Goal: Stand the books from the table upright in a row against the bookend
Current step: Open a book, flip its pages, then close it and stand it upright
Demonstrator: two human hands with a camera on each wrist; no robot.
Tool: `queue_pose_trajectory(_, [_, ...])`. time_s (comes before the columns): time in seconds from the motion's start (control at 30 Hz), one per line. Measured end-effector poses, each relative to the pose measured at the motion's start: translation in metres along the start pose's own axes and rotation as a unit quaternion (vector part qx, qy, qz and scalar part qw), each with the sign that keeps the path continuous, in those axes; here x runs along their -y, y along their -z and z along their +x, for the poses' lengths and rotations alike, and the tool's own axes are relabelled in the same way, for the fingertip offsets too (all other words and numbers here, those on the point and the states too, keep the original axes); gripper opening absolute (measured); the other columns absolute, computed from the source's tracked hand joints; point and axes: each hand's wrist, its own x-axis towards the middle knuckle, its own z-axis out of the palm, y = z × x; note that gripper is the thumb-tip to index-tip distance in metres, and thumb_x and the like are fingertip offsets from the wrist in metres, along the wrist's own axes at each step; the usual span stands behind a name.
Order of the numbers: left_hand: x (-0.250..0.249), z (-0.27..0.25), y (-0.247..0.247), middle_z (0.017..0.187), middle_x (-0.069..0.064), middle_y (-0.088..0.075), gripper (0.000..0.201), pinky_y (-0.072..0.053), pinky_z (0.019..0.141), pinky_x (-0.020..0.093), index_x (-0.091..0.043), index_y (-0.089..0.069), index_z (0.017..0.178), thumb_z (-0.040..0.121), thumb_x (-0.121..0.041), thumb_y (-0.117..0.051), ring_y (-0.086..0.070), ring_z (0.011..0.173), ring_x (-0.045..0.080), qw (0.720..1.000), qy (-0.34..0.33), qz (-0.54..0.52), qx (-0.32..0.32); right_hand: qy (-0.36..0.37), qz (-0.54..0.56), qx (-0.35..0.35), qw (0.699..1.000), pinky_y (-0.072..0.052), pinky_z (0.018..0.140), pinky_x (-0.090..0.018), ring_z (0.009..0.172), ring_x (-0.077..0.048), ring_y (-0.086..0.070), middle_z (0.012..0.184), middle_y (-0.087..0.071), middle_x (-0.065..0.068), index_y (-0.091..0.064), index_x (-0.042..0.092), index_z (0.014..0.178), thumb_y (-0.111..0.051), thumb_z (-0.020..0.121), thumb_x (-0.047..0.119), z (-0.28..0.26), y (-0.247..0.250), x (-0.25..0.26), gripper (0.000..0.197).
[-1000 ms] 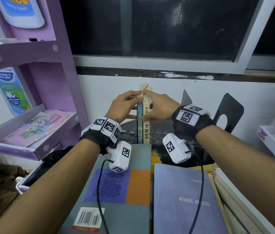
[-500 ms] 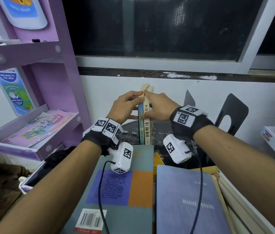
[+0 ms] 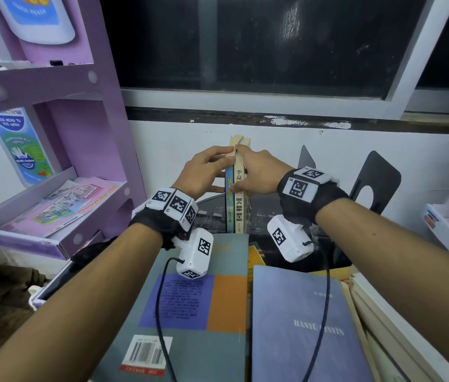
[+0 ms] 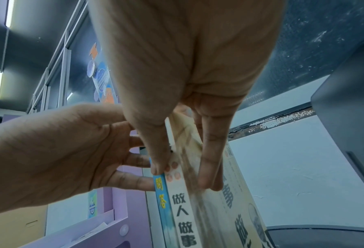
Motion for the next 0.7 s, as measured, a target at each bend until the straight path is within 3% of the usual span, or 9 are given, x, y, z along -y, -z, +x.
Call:
queue_pose_trajectory(0.1, [-0.004,-0.003,0.0,0.095,-0.001,-0.064,0.029,-0.059,0.062,0.033,-0.021,-0.058,0.125,0.097,-0.023,-0.054,-0.067,0.082,0.017,1.0,0.009,0.025,0.006,-0.01,0.007,0.01,1.0,-0.052,0.061,-0.028,0.079,-0.023,-0.064,0.102,-0.06,-0.009,-0.029,0.017,0.14,-0.075,0.08,0.029,-0.007,0.003,-0.001,0.077])
queue_pose_trajectory(0.2, [-0.006,-0.006,0.002,0.096,-0.001,-0.062,0.029,-0.06,0.067,0.038,-0.025,-0.055,0.126,0.098,-0.026,-0.052,-0.067,0.084,0.02,0.999,0.017,0.045,0.012,-0.013,-0.003,0.027,1.0,-0.054,0.08,-0.035,0.091,-0.026,-0.063,0.116,-0.06,-0.012,-0.022,0.015,0.145,-0.073,0.083,0.029,-0.015,0.008,0.0,0.081])
queue_pose_trajectory(0.27, [-0.008,-0.01,0.002,0.1,0.0,-0.064,0.028,-0.06,0.067,0.039,-0.028,-0.054,0.126,0.097,-0.027,-0.053,-0.068,0.087,0.021,0.998,0.024,0.056,0.018,-0.018,-0.009,0.04,0.999,-0.053,0.087,-0.037,0.09,-0.026,-0.061,0.123,-0.058,-0.015,-0.018,0.015,0.147,-0.071,0.084,0.029,-0.022,0.012,0.0,0.083])
queue_pose_trajectory(0.33, [-0.01,-0.014,0.002,0.105,0.001,-0.065,0.029,-0.058,0.064,0.035,-0.031,-0.052,0.126,0.097,-0.028,-0.053,-0.068,0.089,0.02,0.997,0.027,0.071,0.027,-0.019,-0.012,0.048,0.999,-0.052,0.087,-0.036,0.088,-0.025,-0.06,0.127,-0.056,-0.015,-0.014,0.014,0.148,-0.07,0.086,0.03,-0.028,0.015,0.001,0.085])
queue_pose_trajectory(0.47, [-0.015,-0.024,0.002,0.112,0.001,-0.063,0.031,-0.058,0.066,0.036,-0.032,-0.047,0.126,0.096,-0.028,-0.054,-0.064,0.098,0.024,0.993,0.036,0.104,0.03,-0.025,-0.018,0.047,0.998,-0.046,0.091,-0.034,0.111,-0.031,-0.057,0.131,-0.055,-0.015,-0.011,0.014,0.149,-0.068,0.087,0.033,-0.038,0.021,0.004,0.087])
queue_pose_trajectory(0.57, [-0.02,-0.032,0.003,0.113,0.0,-0.059,0.043,-0.058,0.077,0.044,-0.025,-0.039,0.136,0.096,-0.03,-0.055,-0.061,0.104,0.026,0.989,0.047,0.135,0.028,-0.027,-0.021,0.045,0.998,-0.046,0.092,-0.035,0.113,-0.031,-0.056,0.133,-0.055,-0.015,-0.011,0.015,0.149,-0.067,0.088,0.035,-0.047,0.026,0.01,0.085])
queue_pose_trajectory(0.7, [-0.028,-0.045,0.007,0.117,0.0,-0.056,0.05,-0.057,0.079,0.043,-0.023,-0.034,0.141,0.096,-0.031,-0.055,-0.059,0.107,0.027,0.982,0.062,0.177,0.038,-0.024,-0.043,0.045,0.998,-0.047,0.094,-0.036,0.112,-0.031,-0.057,0.132,-0.056,-0.015,-0.013,0.015,0.149,-0.065,0.088,0.039,-0.06,0.031,0.02,0.083])
